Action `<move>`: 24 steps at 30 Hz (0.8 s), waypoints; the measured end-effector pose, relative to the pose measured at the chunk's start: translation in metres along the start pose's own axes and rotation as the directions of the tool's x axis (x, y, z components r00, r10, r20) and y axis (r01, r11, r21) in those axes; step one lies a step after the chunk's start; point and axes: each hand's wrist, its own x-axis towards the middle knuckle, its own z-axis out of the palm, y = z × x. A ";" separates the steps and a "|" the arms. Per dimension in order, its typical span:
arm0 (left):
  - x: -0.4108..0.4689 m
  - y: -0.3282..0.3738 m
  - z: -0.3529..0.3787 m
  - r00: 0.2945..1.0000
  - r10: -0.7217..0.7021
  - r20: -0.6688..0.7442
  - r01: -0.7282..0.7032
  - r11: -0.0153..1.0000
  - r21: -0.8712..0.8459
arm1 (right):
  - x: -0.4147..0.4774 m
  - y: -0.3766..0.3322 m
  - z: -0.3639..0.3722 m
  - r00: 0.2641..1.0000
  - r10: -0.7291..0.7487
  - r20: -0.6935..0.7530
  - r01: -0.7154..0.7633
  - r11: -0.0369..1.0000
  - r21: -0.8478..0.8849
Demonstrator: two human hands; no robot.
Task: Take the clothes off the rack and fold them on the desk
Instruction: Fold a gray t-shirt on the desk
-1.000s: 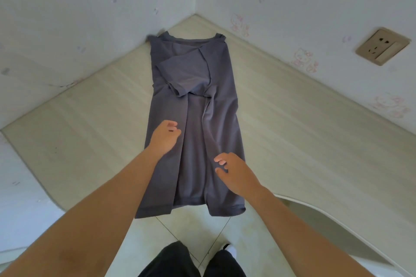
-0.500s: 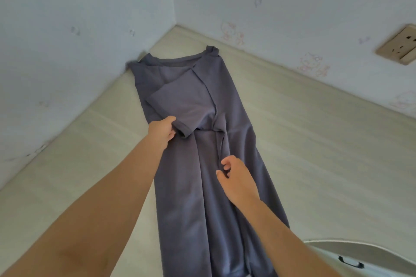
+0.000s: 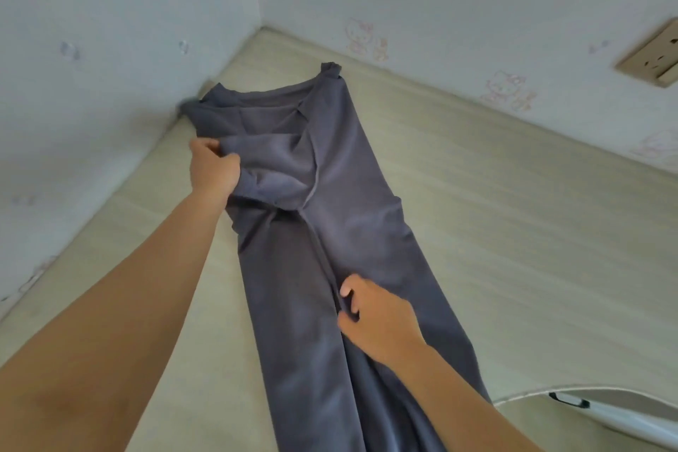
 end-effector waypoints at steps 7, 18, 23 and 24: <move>0.030 -0.008 -0.006 0.944 -0.247 0.219 0.320 0.846 -0.426 | 0.003 0.018 0.005 0.997 0.046 0.057 -0.048 0.998 0.044; 0.071 0.001 -0.019 0.959 0.126 0.254 -0.170 0.973 0.157 | -0.007 0.023 0.016 0.998 0.060 0.002 -0.060 0.992 0.110; 0.016 -0.022 -0.016 0.918 0.315 0.243 -0.396 0.772 0.497 | -0.010 0.025 0.021 0.998 -0.014 -0.066 0.018 0.998 0.055; 0.001 -0.030 -0.013 0.855 0.427 0.295 -0.518 0.712 0.474 | -0.010 0.026 0.022 0.996 -0.039 -0.078 0.041 0.999 0.031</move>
